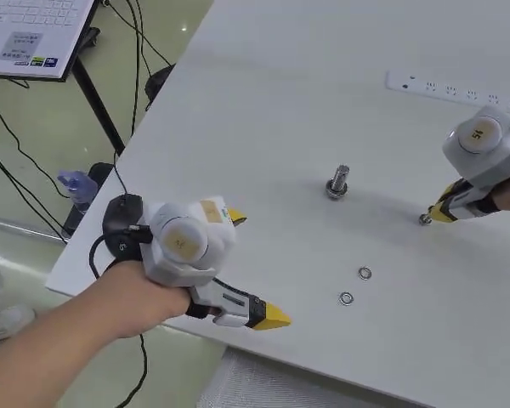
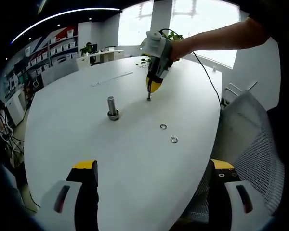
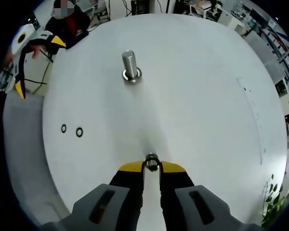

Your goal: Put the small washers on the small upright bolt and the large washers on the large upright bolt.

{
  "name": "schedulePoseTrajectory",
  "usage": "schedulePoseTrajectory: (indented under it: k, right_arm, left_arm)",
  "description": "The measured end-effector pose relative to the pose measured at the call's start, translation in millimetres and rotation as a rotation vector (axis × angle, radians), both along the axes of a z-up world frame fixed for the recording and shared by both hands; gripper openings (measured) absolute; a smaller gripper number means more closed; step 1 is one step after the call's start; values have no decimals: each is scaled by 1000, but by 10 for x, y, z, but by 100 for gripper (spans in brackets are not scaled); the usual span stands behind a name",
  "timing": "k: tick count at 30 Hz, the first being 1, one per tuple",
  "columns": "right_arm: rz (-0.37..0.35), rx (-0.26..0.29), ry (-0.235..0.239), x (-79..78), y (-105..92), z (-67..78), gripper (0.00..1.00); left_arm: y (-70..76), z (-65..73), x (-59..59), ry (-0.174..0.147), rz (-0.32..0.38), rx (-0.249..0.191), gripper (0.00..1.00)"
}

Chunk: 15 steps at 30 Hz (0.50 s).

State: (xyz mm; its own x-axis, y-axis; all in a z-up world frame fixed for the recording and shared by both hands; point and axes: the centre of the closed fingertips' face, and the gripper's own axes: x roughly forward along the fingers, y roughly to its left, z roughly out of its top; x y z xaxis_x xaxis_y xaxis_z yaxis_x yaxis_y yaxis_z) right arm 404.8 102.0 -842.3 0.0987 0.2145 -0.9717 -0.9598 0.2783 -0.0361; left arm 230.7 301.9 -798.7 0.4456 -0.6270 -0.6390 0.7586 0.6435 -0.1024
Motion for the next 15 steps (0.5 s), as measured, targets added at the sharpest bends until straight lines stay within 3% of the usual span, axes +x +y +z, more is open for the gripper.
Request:
schedulePoseTrajectory:
  k: [15]
  right_arm:
    - [26,-20,-1,-20,14,-176,12]
  left_arm:
    - [21,-16,-22,11,-1,1,94]
